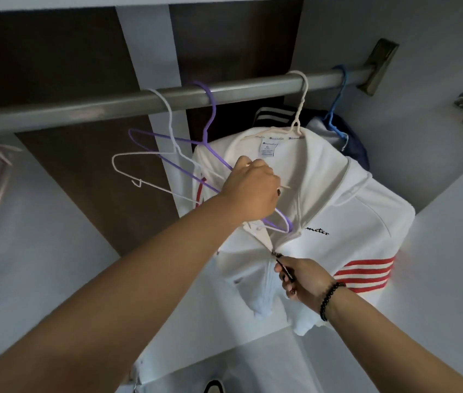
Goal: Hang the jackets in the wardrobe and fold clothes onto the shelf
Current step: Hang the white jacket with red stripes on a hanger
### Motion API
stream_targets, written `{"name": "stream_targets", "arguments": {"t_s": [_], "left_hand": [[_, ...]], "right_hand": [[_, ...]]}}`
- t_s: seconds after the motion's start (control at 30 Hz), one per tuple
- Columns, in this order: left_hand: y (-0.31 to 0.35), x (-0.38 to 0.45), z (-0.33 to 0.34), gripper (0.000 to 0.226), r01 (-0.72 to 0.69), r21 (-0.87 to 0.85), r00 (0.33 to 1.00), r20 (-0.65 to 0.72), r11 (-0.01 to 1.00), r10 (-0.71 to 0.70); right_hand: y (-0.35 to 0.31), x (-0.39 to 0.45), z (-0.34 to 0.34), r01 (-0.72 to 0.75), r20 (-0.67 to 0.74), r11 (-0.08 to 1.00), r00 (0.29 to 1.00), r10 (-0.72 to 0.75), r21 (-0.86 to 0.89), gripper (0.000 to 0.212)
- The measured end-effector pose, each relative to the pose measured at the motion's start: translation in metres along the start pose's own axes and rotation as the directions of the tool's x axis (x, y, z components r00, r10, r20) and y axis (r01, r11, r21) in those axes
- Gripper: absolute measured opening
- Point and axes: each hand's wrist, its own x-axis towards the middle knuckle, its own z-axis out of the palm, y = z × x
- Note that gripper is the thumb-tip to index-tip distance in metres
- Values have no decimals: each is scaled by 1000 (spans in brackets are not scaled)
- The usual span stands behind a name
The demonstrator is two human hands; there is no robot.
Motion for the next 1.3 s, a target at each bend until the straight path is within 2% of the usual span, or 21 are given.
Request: {"name": "stream_targets", "arguments": {"t_s": [0.07,0.17,0.3,0.37,0.43,0.5,0.57,0.63,0.73,0.83,0.97,1.13,1.3], "left_hand": [[-5,1,7,32,-8,74,993,116,997,0],[-13,-16,14,33,-41,32,994,107,999,37],[-26,-41,21,30,-15,11,992,127,1000,13],[-31,-49,25,28,13,20,965,261,1000,-18],[-32,-53,34,33,70,39,898,433,997,-80],[-26,-59,49,40,76,98,856,504,992,-116],[-16,-64,64,53,112,75,858,496,991,-134],[-4,-68,78,57,177,-62,884,450,982,-131],[7,-65,88,37,240,-168,940,285,956,-186],[7,-60,93,32,349,-219,930,200,911,-309],[6,-55,100,36,463,-245,874,286,852,-393],[1,-56,111,29,555,-234,808,379,799,-451],[-5,-46,113,25,597,-269,777,426,756,-462]], "right_hand": [[4,1,-3,13,-21,1000,1000,-13,7,29],[9,2,-6,35,-42,998,999,-33,54,27],[9,3,-3,50,-59,996,997,-45,75,27],[0,3,2,81,-64,996,995,-79,30,31],[-13,1,7,117,-54,993,992,-118,-18,33],[-29,-4,14,137,-10,990,990,-137,-27,32],[-44,-9,21,142,46,990,989,-141,-19,32],[-54,-13,29,146,84,988,986,-143,-39,32],[-66,-18,40,158,104,984,983,-149,-81,32],[-85,-22,44,160,44,987,986,-159,-17,33],[-108,-25,46,141,-3,982,990,-142,125,34],[-119,-26,43,135,-25,979,991,-133,155,33],[-121,-22,36,176,-36,968,984,-172,178,30]]}}
